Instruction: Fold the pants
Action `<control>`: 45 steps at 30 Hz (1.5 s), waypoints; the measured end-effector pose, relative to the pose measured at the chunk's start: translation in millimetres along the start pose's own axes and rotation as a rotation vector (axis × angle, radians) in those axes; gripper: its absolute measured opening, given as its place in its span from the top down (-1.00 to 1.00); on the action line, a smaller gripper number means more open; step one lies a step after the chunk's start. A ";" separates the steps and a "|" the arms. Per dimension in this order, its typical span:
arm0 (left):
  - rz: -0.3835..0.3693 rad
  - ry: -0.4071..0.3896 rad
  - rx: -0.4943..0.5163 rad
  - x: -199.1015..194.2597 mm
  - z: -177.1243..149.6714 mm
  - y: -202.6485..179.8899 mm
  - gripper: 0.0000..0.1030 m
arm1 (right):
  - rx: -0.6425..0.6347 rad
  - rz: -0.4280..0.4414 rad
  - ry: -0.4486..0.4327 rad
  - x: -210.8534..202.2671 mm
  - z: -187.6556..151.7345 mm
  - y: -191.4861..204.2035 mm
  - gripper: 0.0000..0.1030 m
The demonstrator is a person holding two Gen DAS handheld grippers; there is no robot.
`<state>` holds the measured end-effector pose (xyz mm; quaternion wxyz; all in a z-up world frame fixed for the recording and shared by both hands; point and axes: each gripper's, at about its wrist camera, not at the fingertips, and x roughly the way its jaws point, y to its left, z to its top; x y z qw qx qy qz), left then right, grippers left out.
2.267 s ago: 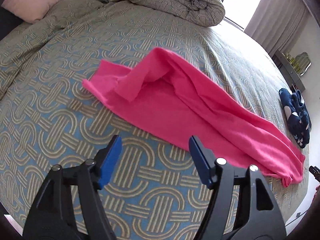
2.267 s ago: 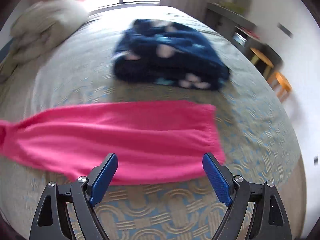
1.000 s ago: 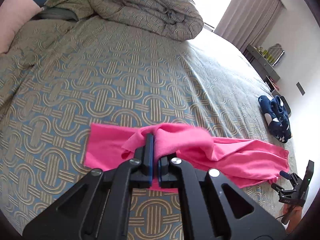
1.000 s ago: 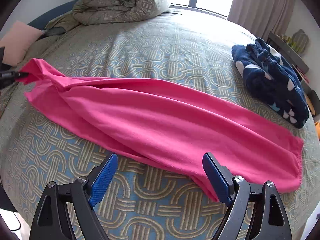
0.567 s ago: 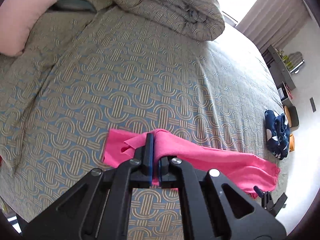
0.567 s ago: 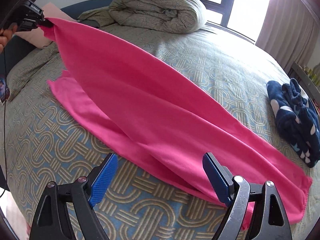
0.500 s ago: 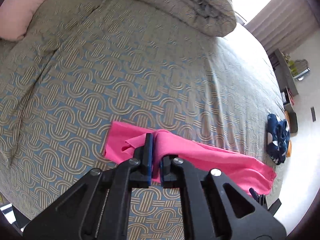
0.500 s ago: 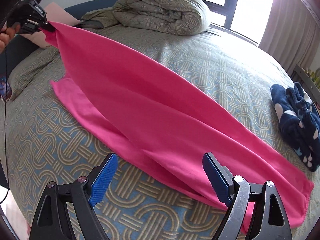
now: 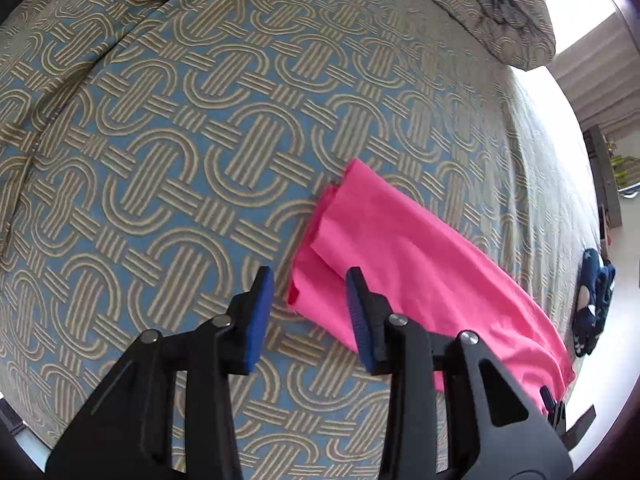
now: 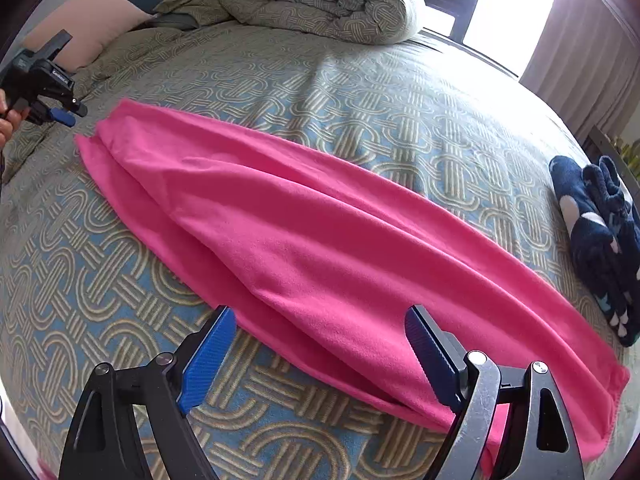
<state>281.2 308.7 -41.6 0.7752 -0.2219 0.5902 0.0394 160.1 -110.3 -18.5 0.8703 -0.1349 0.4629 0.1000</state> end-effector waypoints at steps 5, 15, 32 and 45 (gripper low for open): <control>-0.138 -0.020 0.042 -5.7 -33.2 -18.1 0.22 | -0.077 -0.021 0.031 13.7 4.2 21.2 -0.70; -0.182 0.002 0.197 7.3 -72.8 -63.9 0.22 | 0.034 0.012 0.076 35.8 18.3 7.1 0.75; -0.461 0.099 0.277 39.7 -124.7 -140.1 -0.05 | 0.304 0.300 -0.015 -27.2 26.7 -42.5 0.87; -0.578 0.241 0.297 73.9 -165.7 -193.6 -0.05 | 0.521 0.067 0.018 -65.2 -80.9 -133.5 0.43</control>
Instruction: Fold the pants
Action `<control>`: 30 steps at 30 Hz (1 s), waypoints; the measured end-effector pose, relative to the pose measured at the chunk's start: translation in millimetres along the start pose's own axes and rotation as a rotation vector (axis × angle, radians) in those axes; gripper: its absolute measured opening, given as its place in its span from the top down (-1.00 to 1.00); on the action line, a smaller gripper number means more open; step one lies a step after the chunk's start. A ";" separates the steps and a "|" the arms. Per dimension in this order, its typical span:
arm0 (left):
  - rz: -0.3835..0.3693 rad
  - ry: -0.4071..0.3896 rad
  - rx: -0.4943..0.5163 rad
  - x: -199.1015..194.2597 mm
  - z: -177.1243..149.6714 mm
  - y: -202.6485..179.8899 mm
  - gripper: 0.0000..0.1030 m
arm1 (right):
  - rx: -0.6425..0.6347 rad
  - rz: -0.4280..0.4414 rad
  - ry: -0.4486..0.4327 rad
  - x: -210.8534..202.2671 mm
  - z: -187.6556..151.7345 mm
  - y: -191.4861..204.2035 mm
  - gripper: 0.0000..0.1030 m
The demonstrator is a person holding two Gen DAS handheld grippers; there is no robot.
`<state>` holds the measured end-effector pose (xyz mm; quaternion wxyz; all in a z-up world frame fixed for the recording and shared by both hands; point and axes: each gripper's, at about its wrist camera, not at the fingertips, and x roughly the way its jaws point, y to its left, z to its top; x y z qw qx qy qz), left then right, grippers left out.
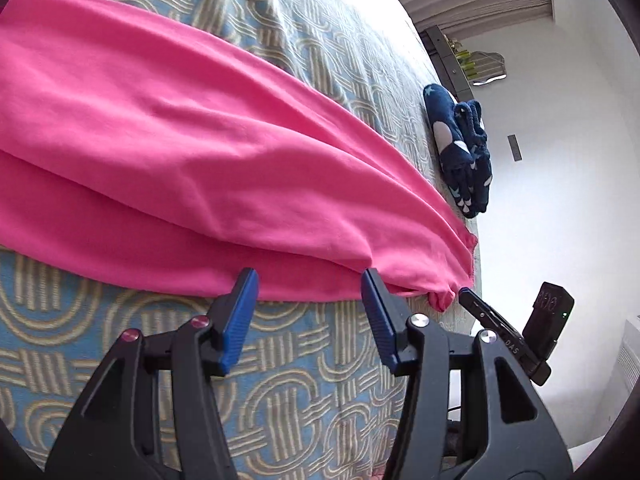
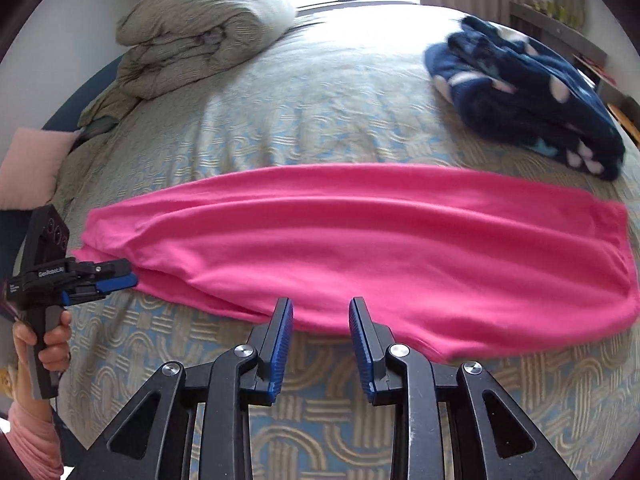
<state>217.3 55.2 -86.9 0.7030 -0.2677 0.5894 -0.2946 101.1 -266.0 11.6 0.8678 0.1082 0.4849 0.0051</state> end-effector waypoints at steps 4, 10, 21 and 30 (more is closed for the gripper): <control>0.003 0.037 0.061 23.2 -7.8 -26.9 -0.05 | 0.039 -0.112 0.012 -9.1 -27.0 -35.1 0.25; -0.018 0.080 0.091 63.3 -7.3 -67.8 -0.06 | -0.006 -0.101 0.014 -2.0 -44.4 -29.3 -0.09; -0.015 -0.012 -0.031 65.5 15.9 -77.5 -0.06 | 0.207 -0.089 -0.087 5.6 -25.5 -55.8 0.89; -0.014 -0.035 -0.117 57.2 -3.8 -62.7 -0.09 | 0.250 -0.008 -0.081 -5.0 -28.4 -65.5 0.89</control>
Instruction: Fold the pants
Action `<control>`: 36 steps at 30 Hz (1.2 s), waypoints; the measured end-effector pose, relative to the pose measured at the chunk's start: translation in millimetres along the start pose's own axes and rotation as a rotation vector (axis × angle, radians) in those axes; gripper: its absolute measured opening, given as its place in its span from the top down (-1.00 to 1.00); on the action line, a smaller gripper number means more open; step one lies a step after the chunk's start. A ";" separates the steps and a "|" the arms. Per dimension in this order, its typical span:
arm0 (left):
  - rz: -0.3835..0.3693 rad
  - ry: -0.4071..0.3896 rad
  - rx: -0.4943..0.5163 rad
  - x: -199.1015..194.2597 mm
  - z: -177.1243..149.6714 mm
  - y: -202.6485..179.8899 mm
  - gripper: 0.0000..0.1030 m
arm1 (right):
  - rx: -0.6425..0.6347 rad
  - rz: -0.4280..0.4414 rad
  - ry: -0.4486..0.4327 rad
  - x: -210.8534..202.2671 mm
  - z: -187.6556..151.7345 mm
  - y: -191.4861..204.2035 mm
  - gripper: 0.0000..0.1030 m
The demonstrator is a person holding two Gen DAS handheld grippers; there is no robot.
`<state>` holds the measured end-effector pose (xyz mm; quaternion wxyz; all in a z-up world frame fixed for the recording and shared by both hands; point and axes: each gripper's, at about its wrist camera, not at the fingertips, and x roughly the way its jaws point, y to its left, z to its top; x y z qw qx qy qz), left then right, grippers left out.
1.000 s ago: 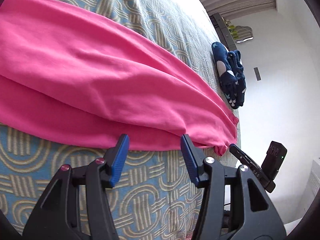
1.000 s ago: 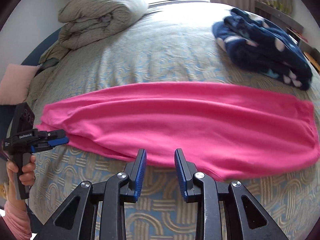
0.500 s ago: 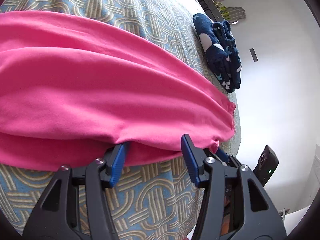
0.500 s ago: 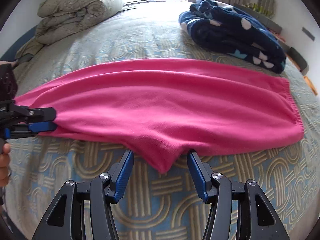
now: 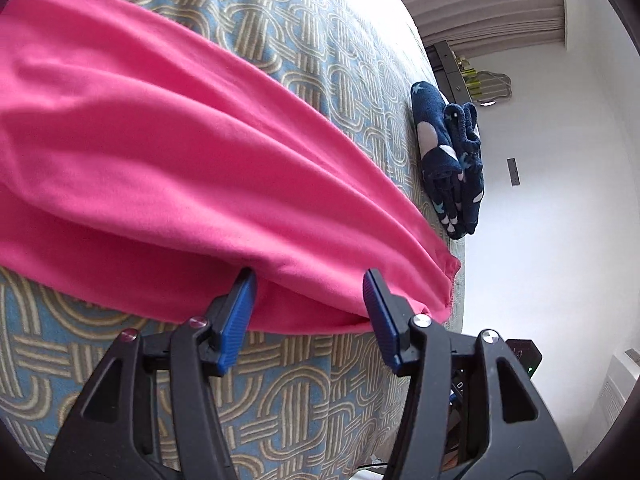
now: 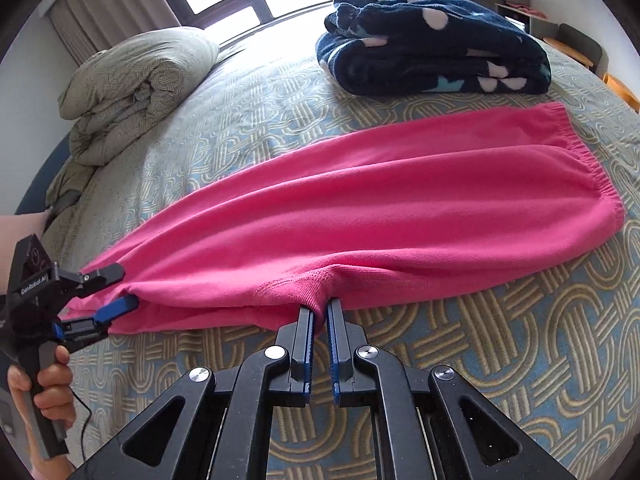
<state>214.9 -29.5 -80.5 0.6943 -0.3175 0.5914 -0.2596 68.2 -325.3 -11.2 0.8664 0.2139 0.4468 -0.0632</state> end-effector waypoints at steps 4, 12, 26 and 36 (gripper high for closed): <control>0.021 -0.001 -0.015 6.5 -0.5 2.8 -0.09 | 0.017 -0.010 0.002 -0.4 -0.9 -1.5 0.87; 0.030 -0.148 -0.121 -22.7 23.1 21.8 -0.09 | -0.066 -0.172 -0.160 -34.3 -4.0 14.9 0.22; 0.015 -0.167 -0.124 -43.8 48.3 31.6 -0.09 | -0.903 -0.095 -0.092 68.8 -36.6 202.7 0.12; 0.016 -0.048 -0.042 -31.0 27.6 31.5 -0.27 | -0.472 0.255 0.116 75.4 30.7 161.4 0.86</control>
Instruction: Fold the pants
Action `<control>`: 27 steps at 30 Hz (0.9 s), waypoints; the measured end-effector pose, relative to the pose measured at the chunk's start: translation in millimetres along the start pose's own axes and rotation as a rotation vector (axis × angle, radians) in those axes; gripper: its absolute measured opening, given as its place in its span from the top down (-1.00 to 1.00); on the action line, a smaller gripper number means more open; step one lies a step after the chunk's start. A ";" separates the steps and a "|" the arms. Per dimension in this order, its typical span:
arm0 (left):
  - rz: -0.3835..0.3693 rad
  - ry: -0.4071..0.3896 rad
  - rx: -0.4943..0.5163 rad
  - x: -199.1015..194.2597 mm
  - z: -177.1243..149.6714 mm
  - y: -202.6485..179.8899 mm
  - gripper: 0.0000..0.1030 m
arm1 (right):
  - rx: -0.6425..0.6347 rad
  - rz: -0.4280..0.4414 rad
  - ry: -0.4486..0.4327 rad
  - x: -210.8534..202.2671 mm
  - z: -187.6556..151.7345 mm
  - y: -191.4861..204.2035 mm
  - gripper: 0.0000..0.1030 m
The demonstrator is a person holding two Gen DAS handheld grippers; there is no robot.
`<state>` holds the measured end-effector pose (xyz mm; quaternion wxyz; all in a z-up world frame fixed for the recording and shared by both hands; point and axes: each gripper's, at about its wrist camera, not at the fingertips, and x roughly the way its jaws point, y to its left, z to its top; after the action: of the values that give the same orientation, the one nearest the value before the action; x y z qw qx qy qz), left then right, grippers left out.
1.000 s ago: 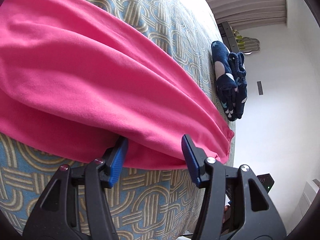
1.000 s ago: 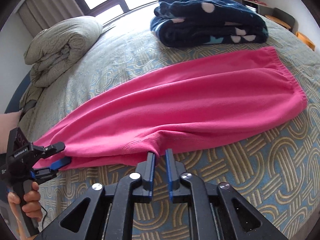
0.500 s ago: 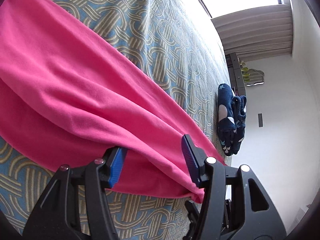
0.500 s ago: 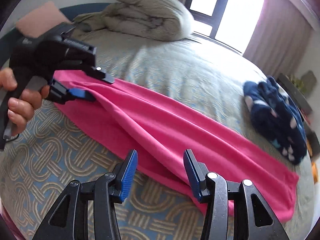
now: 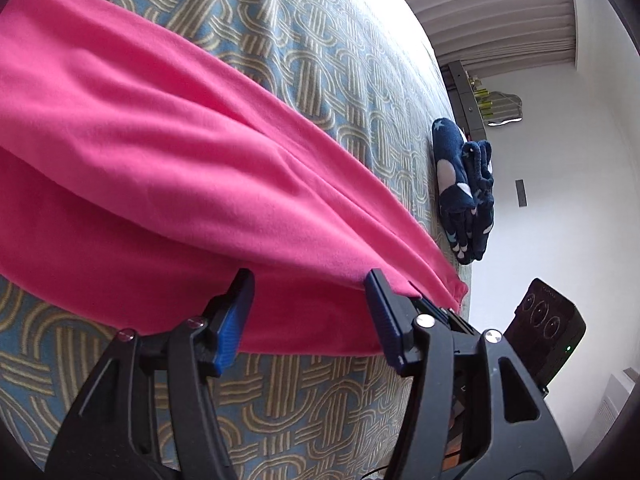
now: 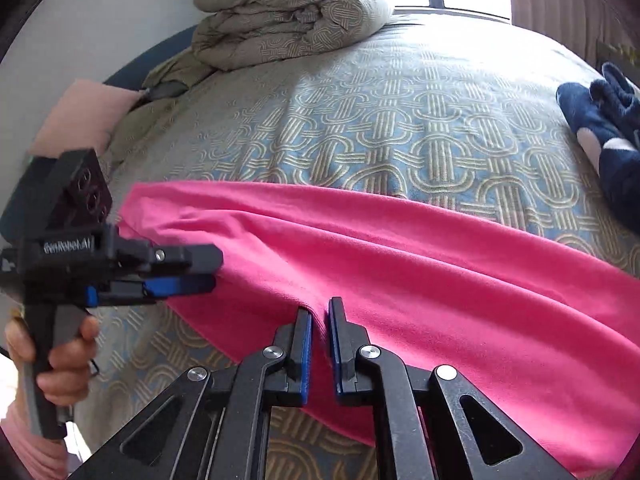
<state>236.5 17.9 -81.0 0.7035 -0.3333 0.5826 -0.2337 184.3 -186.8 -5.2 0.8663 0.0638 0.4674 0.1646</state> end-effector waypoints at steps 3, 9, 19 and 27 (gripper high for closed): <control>-0.005 -0.008 -0.010 3.9 0.0 -2.8 -0.32 | 0.005 0.030 0.008 -6.8 0.6 1.8 0.86; -0.004 -0.105 -0.105 -7.9 14.3 10.6 -0.32 | -0.119 0.004 0.052 -7.2 -12.5 12.1 0.83; 0.043 -0.225 -0.196 -47.4 27.0 59.8 0.82 | -0.030 -0.115 -0.006 -45.4 -44.2 -24.2 0.18; 0.079 -0.241 -0.195 -44.3 29.2 63.4 0.88 | 0.229 -0.297 0.001 -71.8 -97.2 -105.1 0.15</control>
<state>251.7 97.8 -95.7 0.7411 -0.4025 0.5267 -0.1065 90.7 -314.4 -30.3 0.8680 0.0920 0.4876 -0.0193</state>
